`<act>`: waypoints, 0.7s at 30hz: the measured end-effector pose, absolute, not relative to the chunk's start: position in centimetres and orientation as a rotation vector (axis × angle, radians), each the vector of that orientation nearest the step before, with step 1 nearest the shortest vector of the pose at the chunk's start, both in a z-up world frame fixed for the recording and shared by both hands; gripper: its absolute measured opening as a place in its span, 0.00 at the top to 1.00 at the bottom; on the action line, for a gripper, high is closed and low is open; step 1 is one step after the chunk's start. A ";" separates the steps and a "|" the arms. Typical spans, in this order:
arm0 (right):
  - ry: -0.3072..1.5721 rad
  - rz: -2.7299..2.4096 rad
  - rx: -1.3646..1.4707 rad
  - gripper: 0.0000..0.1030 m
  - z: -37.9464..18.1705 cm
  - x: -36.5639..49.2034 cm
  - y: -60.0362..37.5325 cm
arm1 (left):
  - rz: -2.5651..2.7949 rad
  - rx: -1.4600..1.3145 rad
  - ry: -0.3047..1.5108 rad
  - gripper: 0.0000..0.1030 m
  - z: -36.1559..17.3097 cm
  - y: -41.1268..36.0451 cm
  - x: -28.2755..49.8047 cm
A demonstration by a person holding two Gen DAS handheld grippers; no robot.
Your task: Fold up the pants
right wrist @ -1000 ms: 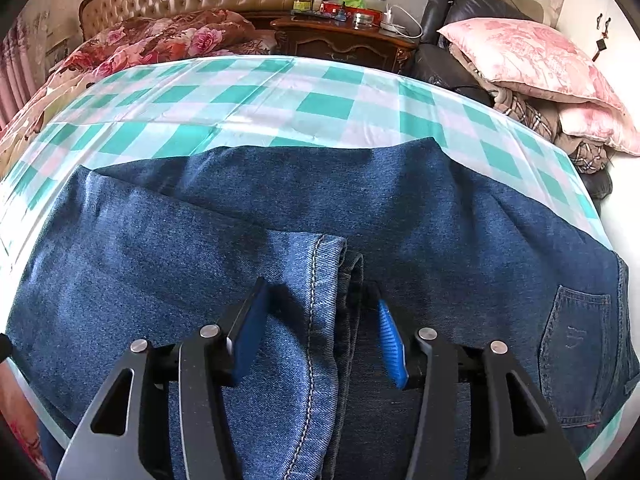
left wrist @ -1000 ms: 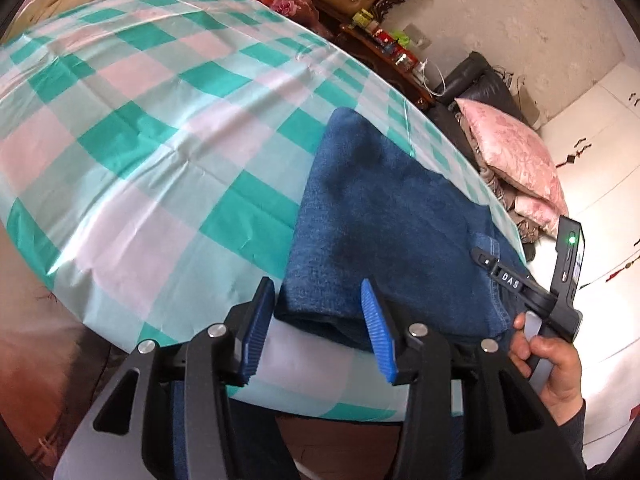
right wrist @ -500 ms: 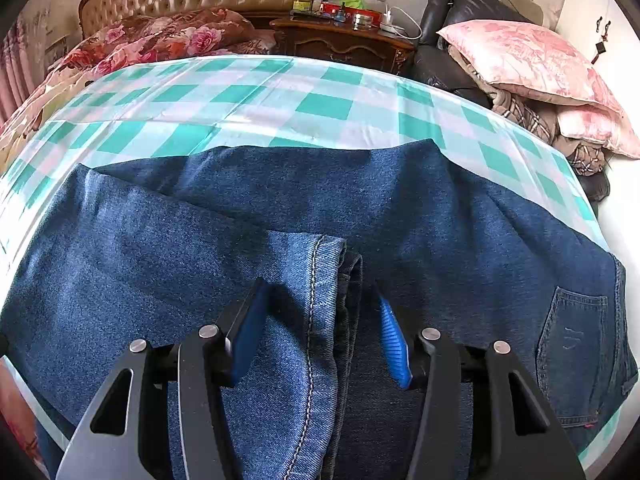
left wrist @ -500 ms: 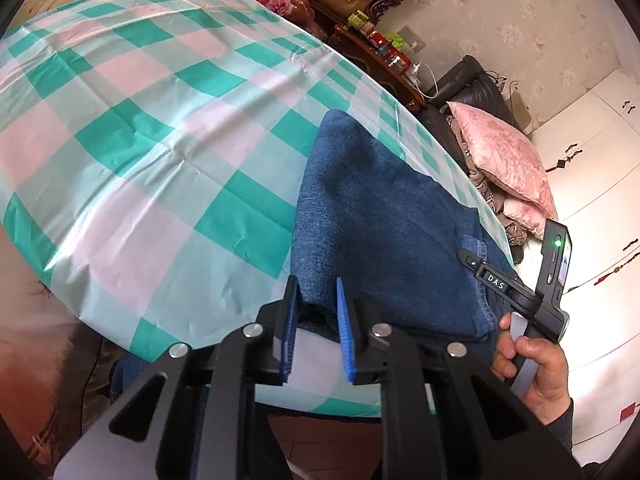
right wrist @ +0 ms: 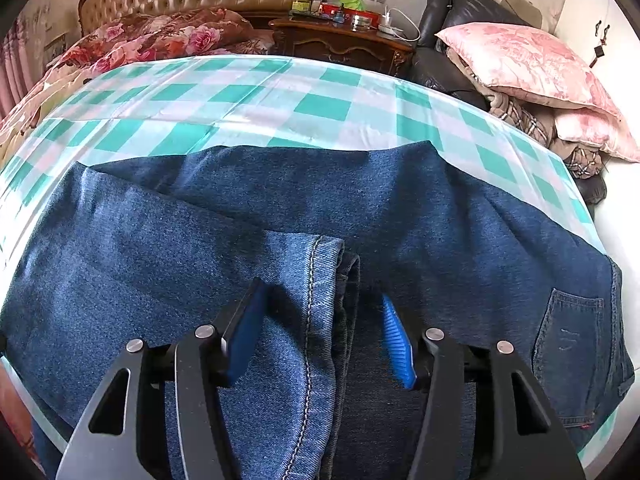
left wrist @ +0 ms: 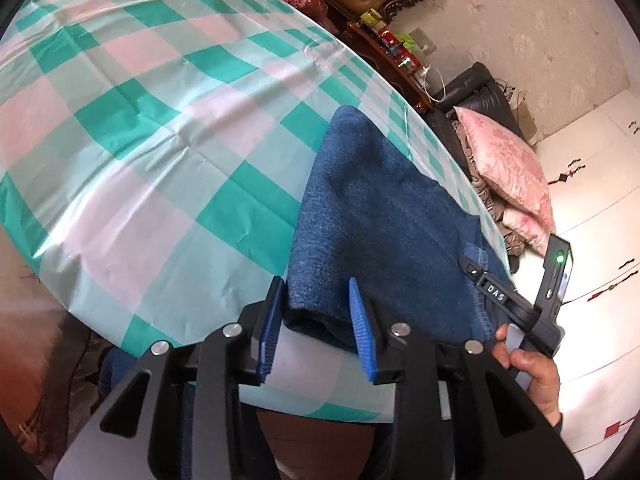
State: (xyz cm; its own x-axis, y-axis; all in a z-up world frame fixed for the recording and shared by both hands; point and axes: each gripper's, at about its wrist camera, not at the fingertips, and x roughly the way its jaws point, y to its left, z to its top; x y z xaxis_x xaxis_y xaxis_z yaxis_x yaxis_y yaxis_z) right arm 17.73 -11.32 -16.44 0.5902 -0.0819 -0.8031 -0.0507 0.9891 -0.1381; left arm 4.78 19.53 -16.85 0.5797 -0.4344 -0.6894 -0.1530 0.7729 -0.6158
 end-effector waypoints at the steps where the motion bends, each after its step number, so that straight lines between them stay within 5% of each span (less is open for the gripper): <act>1: 0.941 -0.021 -0.158 0.45 -16.4 17.8 -11.3 | -0.187 -0.695 0.955 0.78 -16.8 19.5 4.8; 6: 0.957 -0.038 -0.201 0.38 -14.0 18.4 -10.9 | -0.174 -0.602 0.904 0.83 -14.9 18.4 4.3; 11: 0.983 0.249 -0.189 0.16 -7.3 20.5 -5.6 | -0.126 -0.408 0.837 0.85 -11.8 15.4 3.8; 21: 1.401 0.453 -0.271 0.16 -11.2 27.4 9.4 | -0.072 -0.182 0.766 0.86 -9.0 11.4 3.5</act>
